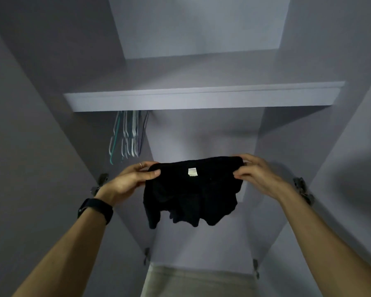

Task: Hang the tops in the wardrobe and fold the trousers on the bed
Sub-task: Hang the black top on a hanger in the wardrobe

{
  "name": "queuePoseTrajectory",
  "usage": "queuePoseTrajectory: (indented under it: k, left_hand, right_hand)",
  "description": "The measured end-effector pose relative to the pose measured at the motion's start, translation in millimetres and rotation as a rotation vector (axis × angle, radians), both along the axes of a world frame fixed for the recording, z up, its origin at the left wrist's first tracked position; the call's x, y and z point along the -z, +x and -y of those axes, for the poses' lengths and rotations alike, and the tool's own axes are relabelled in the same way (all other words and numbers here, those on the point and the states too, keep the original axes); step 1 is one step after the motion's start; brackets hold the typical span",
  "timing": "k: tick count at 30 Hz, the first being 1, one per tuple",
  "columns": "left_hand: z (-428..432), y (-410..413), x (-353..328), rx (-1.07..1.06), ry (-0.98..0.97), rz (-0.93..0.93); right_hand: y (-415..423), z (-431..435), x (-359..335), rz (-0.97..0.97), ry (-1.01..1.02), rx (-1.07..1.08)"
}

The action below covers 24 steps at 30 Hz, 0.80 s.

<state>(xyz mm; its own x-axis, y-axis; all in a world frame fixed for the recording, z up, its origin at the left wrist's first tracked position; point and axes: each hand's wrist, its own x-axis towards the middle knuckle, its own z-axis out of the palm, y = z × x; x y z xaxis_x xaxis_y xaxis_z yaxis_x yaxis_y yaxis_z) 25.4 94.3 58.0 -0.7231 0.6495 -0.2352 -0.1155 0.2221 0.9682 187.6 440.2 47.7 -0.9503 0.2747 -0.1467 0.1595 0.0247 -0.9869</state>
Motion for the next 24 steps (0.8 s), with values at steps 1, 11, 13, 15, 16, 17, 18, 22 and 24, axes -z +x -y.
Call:
queuePoseTrajectory:
  k: [1, 11, 13, 15, 16, 17, 18, 22, 24]
  left_hand:
    - [7, -1, -2, -0.007, 0.036, 0.018]
    - [75, 4, -17, 0.072, 0.088, 0.085]
    - [81, 9, -16, 0.098, 0.098, 0.073]
    - [83, 13, -13, 0.023, 0.074, -0.011]
    - [82, 14, -10, -0.055, 0.035, -0.098]
    - [80, 16, -7, -0.128, -0.035, -0.203]
    - [78, 16, -2, -0.186, -0.133, -0.296]
    - [79, 18, 15, -0.378, -0.282, -0.382]
    - [79, 17, 14, -0.438, -0.237, -0.398]
  right_hand:
    - [-6, 1, -2, -0.031, 0.016, -0.031]
    - [-43, 39, -5, -0.190, 0.402, 0.072]
    - [-45, 45, -6, -0.249, 0.425, 0.114]
    - [-48, 50, -2, -0.277, 0.473, 0.134]
    - [-49, 54, 1, -0.252, 0.518, 0.123]
    - [-50, 58, 4, -0.204, 0.576, 0.092]
    - [-51, 61, 8, -0.156, 0.626, 0.059]
    - [-51, 72, 12, -0.102, 0.605, 0.015]
    - [-50, 75, 5, -0.096, 0.609, -0.006]
